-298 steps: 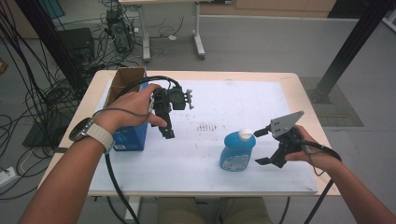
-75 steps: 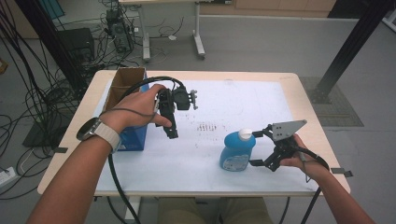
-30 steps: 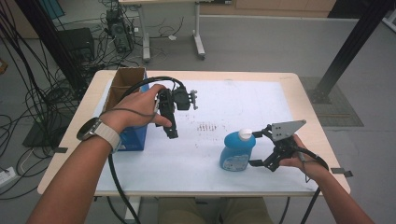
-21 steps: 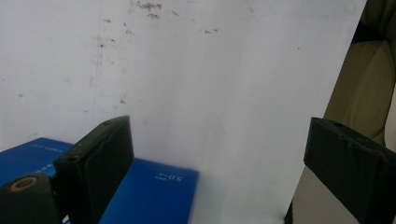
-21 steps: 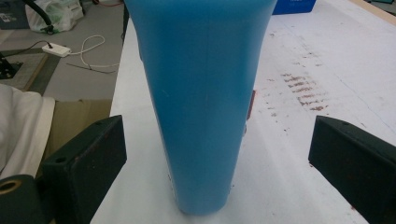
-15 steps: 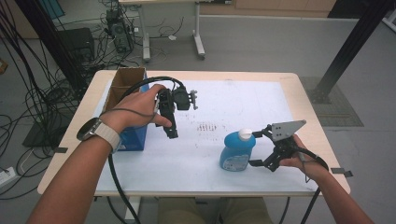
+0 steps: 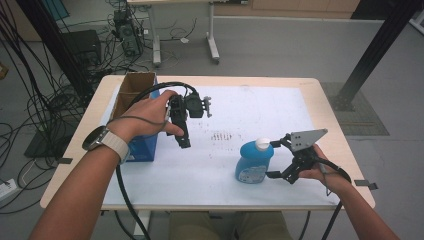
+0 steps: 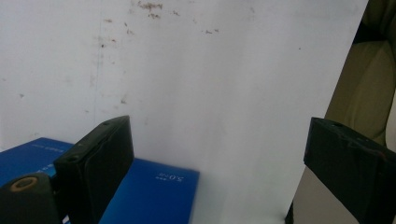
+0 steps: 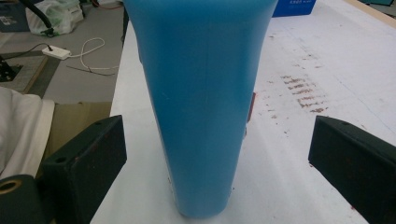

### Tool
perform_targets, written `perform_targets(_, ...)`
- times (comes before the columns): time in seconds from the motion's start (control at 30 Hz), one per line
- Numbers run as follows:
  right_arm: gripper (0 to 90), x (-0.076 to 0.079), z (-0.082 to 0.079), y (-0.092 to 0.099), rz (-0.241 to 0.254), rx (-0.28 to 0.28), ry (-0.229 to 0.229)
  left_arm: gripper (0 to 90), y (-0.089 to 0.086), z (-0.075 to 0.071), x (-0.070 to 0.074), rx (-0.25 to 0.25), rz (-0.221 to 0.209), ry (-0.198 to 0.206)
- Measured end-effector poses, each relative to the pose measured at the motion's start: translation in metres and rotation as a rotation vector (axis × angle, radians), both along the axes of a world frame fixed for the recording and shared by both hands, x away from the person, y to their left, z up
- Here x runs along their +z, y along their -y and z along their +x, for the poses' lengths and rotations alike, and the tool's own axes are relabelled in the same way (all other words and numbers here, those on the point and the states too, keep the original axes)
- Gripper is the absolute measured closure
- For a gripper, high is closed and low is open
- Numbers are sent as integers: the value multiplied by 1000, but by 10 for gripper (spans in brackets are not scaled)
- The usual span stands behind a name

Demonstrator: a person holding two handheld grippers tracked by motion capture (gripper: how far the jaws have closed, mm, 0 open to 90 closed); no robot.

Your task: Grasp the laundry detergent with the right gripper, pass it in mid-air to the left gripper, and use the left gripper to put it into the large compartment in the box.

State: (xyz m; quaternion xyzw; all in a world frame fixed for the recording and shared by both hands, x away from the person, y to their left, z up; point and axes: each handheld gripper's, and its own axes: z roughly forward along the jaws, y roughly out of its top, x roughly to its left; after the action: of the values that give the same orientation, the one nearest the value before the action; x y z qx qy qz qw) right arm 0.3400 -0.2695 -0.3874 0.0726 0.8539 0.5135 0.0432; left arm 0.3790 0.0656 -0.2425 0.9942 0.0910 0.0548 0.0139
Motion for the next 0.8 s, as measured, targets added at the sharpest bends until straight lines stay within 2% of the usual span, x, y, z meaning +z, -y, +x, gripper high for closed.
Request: perform_targets(0.8, 50, -7, 0, -13, 35, 8, -1, 89, 0, 0, 0, 0, 1, 1)
